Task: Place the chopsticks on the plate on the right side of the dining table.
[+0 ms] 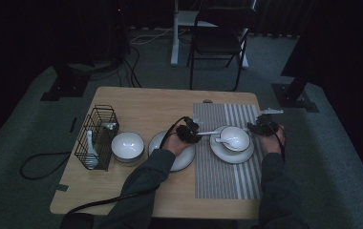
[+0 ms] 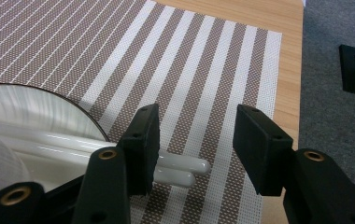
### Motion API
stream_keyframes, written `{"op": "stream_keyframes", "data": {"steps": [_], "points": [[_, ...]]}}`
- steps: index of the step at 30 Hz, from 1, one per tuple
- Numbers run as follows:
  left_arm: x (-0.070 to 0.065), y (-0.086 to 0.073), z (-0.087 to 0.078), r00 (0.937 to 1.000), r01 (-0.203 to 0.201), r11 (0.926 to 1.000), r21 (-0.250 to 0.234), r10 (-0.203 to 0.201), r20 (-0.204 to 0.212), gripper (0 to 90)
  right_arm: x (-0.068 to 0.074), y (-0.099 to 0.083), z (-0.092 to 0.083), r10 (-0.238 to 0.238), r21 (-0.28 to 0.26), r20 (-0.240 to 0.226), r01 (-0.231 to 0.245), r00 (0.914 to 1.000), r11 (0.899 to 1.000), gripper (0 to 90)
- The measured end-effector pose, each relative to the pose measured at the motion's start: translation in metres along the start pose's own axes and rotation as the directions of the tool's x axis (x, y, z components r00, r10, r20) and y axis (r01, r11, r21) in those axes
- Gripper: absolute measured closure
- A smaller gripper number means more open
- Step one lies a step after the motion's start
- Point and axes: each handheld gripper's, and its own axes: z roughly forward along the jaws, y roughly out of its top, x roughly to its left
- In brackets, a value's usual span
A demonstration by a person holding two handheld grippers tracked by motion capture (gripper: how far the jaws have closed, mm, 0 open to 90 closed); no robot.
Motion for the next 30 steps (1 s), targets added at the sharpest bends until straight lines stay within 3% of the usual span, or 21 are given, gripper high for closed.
{"op": "stream_keyframes", "data": {"steps": [30], "points": [[-0.0005,0.0078,0.008,0.9998,0.017,0.9998,-0.007,-0.017,0.005,74.1,-0.0036,-0.0044,-0.0064,0.001,-0.005,0.003,-0.001,1.0,1.0,50.5]]}}
